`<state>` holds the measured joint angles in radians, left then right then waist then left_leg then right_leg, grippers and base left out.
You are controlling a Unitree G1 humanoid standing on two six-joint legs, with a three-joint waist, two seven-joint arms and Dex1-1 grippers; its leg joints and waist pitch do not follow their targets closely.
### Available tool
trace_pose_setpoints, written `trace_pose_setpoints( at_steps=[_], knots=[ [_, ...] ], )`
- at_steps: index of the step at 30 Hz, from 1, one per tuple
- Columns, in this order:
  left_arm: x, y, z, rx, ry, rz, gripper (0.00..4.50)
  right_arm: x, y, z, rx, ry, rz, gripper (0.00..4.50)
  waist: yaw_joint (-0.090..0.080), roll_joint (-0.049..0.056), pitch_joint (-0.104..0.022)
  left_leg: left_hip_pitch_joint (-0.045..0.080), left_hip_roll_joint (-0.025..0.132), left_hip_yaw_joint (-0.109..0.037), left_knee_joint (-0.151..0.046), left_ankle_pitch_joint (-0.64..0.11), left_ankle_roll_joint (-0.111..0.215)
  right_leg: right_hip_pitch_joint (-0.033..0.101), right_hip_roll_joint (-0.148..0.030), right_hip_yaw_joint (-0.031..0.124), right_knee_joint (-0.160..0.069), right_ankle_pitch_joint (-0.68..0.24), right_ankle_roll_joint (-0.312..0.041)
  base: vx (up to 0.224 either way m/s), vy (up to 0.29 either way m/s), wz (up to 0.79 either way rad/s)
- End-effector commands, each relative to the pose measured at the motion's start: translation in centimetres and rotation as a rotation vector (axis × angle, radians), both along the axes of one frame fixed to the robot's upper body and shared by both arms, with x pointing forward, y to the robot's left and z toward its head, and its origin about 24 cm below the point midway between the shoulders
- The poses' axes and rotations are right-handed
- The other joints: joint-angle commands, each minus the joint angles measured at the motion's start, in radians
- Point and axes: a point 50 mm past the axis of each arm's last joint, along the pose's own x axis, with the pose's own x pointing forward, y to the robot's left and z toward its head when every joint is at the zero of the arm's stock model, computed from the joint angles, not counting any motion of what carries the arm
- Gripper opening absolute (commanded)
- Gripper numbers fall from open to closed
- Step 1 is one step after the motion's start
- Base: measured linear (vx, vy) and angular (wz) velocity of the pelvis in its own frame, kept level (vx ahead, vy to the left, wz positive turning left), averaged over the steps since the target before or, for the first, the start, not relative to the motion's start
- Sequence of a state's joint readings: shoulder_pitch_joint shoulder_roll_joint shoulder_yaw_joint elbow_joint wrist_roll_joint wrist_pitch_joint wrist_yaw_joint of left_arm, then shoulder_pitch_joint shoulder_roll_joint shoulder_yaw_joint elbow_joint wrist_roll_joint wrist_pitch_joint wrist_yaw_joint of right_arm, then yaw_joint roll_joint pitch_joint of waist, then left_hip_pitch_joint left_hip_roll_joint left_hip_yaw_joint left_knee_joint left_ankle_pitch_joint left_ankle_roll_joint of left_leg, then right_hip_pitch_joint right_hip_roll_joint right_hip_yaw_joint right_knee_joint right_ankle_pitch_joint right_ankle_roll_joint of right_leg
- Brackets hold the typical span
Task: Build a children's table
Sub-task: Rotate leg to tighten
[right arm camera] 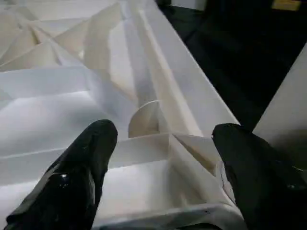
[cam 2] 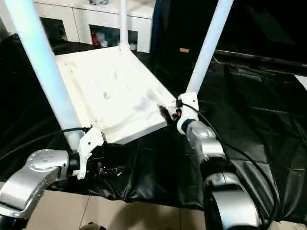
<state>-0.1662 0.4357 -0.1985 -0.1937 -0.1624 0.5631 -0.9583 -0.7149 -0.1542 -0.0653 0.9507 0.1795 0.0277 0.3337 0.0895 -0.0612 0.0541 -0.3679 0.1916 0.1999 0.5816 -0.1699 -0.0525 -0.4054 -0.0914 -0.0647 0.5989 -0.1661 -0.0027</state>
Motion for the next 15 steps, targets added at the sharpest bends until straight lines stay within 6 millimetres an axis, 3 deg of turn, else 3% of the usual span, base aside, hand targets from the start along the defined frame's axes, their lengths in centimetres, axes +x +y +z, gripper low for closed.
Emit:
trace_pose_setpoints(
  at_steps=[1,3,6,9,15],
  knots=[
    [0.9,1.8,0.7,0.04,-0.05,0.07,4.23,0.3,-2.7,0.5,-0.019,-0.021,-0.13,3.72,-0.01,0.014,-0.061,0.025,0.035,-0.013,-0.072,-0.298,-0.04,0.028,-0.041,0.044,-0.063,-0.251,-0.169,0.0,0.0,0.0],
    [1.0,1.9,0.9,0.038,-0.062,0.071,4.45,0.3,-2.6,0.4,-0.024,-0.025,-0.118,3.72,-0.012,0.015,-0.061,0.021,0.035,-0.015,-0.073,-0.307,-0.045,0.031,-0.041,0.044,-0.062,-0.268,-0.158,0.0,0.0,0.0],
    [0.9,1.2,1.7,-0.017,-0.068,0.051,4.45,0.0,-1.9,0.2,-0.035,-0.04,-0.055,3.72,-0.012,0.018,-0.06,0.024,0.037,-0.016,-0.073,-0.336,-0.054,0.026,-0.041,0.044,-0.063,-0.294,-0.156,0.0,0.0,0.0],
    [0.3,0.2,2.5,-0.102,-0.038,0.008,4.45,-0.3,-1.1,-0.1,-0.043,-0.045,0.008,3.72,-0.016,0.019,-0.059,0.021,0.037,-0.02,-0.075,-0.365,-0.064,0.029,-0.042,0.043,-0.064,-0.31,-0.159,0.0,0.0,0.0],
    [-1.2,0.6,2.8,-0.154,0.052,-0.078,4.45,-0.9,0.1,-0.6,-0.047,-0.057,0.094,3.72,-0.029,0.023,-0.061,0.016,0.033,-0.018,-0.072,-0.346,-0.049,0.032,-0.038,0.044,-0.062,-0.272,-0.172,0.0,0.0,0.0]
  ],
)
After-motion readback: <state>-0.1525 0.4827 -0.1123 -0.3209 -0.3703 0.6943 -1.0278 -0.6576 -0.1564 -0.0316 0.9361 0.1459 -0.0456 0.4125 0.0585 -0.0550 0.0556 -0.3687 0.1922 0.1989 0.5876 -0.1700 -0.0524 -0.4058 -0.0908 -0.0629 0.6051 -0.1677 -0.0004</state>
